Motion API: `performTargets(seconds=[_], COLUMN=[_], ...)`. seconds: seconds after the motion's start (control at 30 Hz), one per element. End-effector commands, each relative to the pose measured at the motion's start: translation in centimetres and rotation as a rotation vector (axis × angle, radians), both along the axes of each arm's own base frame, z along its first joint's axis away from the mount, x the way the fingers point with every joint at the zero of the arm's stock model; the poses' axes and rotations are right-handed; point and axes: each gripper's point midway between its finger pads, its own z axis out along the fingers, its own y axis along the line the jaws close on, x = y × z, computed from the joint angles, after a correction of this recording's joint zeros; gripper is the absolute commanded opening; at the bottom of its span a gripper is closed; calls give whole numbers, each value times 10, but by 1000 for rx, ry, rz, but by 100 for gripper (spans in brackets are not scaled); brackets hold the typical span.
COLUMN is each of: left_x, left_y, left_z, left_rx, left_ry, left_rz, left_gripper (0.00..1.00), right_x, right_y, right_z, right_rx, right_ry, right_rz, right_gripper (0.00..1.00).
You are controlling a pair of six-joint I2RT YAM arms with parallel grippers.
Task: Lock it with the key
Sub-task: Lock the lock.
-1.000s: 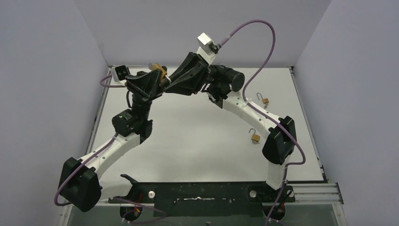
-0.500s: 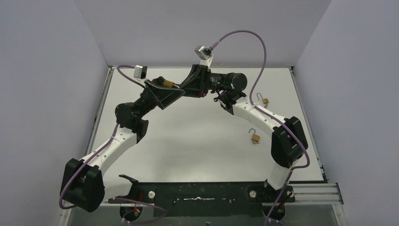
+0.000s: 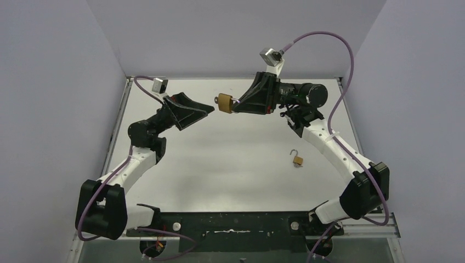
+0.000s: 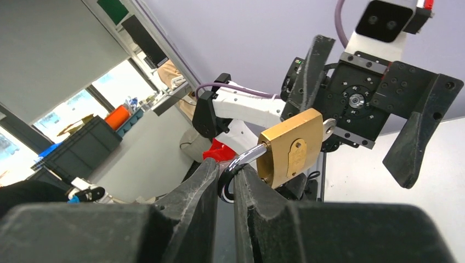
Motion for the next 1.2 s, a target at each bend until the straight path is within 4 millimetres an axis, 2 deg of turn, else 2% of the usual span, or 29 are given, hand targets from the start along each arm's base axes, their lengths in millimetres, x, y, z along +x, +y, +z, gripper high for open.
performTargets(seconds=[0.0,0.23,0.43,0.63,0.83,0.93,1.03,1.17], left_x=[-11,-22,-21,-30,-29,-27,-28,-29], left_y=[2,1,4,6,9,10,5,-6], left_z=[10,18,29,43,51,59,65,68], left_rx=[16,49,12,-5,-43,-75,-96,-106], left_ry=[-43,-96,-85,-119,-125,-127,-125,-116], left_rz=[-62,-101,-88,-86,-55,-40,-58,-92], left_gripper=[95,94,86,71,70,63,57,54], right_x=[-20,-34,-38,-38,-42,-46,-47,-50], right_y=[-19,-32,-34,-34,-36,-37,-35,-29], right_z=[31,52,53,54,56,54,50,44], right_rx=[32,40,55,61,94,108,108,93], right_ry=[-94,-124,-126,-128,-109,-95,-81,-76], right_rz=[6,31,43,55,93,123,140,161], right_gripper=[0,0,0,0,0,0,0,0])
